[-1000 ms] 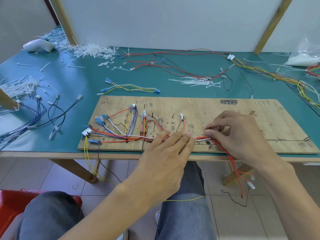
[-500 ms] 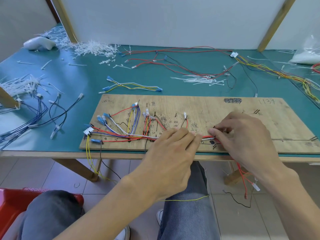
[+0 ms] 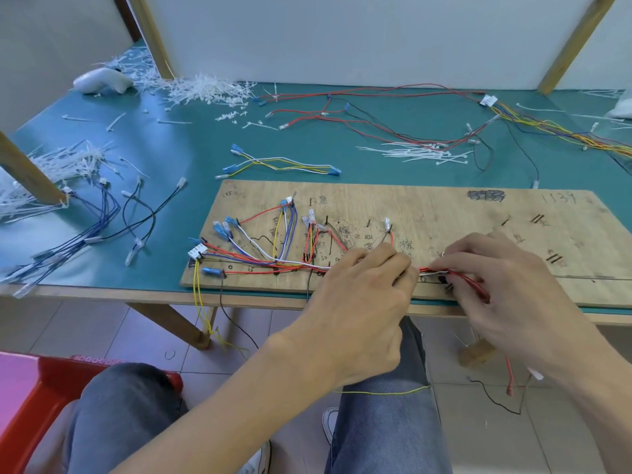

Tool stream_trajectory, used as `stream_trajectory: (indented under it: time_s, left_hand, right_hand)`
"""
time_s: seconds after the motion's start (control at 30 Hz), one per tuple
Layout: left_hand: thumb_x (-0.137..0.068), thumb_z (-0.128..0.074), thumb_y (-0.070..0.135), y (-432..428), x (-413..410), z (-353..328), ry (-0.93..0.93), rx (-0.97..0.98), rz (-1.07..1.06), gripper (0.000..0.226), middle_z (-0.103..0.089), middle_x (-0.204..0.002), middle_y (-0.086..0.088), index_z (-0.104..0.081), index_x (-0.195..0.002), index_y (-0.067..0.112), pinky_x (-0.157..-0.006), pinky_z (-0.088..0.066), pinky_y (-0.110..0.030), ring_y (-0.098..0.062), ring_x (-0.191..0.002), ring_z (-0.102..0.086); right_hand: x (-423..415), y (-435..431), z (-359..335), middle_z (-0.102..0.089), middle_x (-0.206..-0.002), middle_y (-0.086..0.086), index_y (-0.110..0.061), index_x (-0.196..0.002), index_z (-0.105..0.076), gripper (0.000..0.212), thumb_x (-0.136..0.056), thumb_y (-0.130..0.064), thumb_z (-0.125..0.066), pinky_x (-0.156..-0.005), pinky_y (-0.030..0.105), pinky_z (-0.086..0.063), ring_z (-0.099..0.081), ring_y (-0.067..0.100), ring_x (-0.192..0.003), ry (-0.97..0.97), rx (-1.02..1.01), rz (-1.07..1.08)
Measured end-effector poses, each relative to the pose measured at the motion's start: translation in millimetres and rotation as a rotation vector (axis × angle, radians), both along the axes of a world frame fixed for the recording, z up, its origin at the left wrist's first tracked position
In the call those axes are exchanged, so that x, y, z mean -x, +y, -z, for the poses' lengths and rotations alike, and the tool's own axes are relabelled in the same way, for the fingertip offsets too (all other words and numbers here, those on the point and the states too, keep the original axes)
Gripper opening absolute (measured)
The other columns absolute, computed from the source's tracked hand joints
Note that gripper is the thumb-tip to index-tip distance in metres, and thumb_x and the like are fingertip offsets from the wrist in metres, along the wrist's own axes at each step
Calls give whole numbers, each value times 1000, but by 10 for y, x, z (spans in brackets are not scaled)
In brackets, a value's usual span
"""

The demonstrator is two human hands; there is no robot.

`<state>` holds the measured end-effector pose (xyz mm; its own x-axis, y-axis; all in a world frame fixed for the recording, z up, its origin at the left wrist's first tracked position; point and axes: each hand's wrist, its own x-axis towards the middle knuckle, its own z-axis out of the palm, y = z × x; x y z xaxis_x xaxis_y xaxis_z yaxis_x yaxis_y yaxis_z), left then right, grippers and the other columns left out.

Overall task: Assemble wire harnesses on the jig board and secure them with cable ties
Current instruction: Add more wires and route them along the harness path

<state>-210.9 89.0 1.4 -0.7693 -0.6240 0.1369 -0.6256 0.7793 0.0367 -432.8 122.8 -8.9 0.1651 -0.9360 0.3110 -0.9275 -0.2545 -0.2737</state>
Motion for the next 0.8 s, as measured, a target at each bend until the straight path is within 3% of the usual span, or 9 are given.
stream_trajectory:
  time_s: [0.23, 0.33, 0.47, 0.6, 0.63, 0.7, 0.77, 0.8]
  left_hand:
    - [-76, -50, 31, -22, -5, -51, -18, -6, -16, 47, -54, -116, 6, -59, -120, 19, -98, -40, -37, -19, -117, -45]
    - [-76, -52, 31, -14, -7, -27, -22, -12, -14, 50, -54, -118, 5, -58, -123, 17, -99, -41, -38, -20, -119, -45]
    - [-83, -58, 30, 4, -85, 3, -38, -36, -19, 69, -53, -138, 5, -44, -149, 16, -110, -34, -37, -19, -134, -41]
    - [-89, -62, 24, 114, -251, -37, 125, -65, -46, 74, -38, -163, 1, -37, -157, 14, -121, -28, -37, -20, -148, -29]
    - [-89, -64, 21, 159, -338, -47, 238, -66, -84, 65, -45, -158, 1, -46, -152, 15, -119, -33, -37, -21, -145, -35]
    - [-91, -67, 18, 236, -620, -52, 526, -2, -235, 34, -63, -128, 5, -67, -125, 17, -104, -45, -33, -19, -124, -52]
    - [-93, -71, 22, 278, -1035, -3, 707, 96, -461, 7, -64, -98, 13, -69, -99, 24, -86, -49, -27, -11, -97, -60]
    - [-93, -73, 24, 297, -1252, 25, 752, 102, -598, 9, -63, -88, 16, -65, -91, 29, -78, -50, -25, -8, -86, -61]
  right_hand:
    - [-85, -185, -144, -66, -83, -6, -16, -82, -78, 18, -84, 1, -80, -72, 42, -52, -60, 24, -78, -50, -82, 30]
    - [-122, -209, -180, -67, -83, -10, -23, -80, -77, 21, -85, -2, -78, -68, 45, -55, -62, 27, -82, 29, -107, 103]
    - [-170, -132, -225, -66, -85, -17, -33, -81, -77, 20, -85, -14, -74, -62, 43, -53, -59, 21, -87, 84, -80, 136]
    - [-33, -173, -169, -64, -92, -25, -39, -91, -76, 22, -90, -18, -70, -62, 47, -54, -47, 14, -90, 130, -104, 51]
    - [-24, -177, -134, -62, -95, -27, -40, -96, -76, 25, -92, -17, -66, -63, 48, -54, -46, 13, -92, 132, -103, 47]
    - [-77, -143, -79, -61, -104, -23, -36, -107, -75, 31, -95, -15, -57, -69, 50, -56, -46, 16, -96, 91, -51, 79]
    - [-219, -68, -60, -62, -111, -13, -29, -114, -73, 30, -100, -13, -51, -78, 45, -52, -50, 22, -100, 4, 56, 129]
    - [-314, -19, -71, -63, -112, -10, -27, -114, -72, 29, -99, -14, -52, -81, 40, -46, -52, 25, -99, -43, 103, 134]
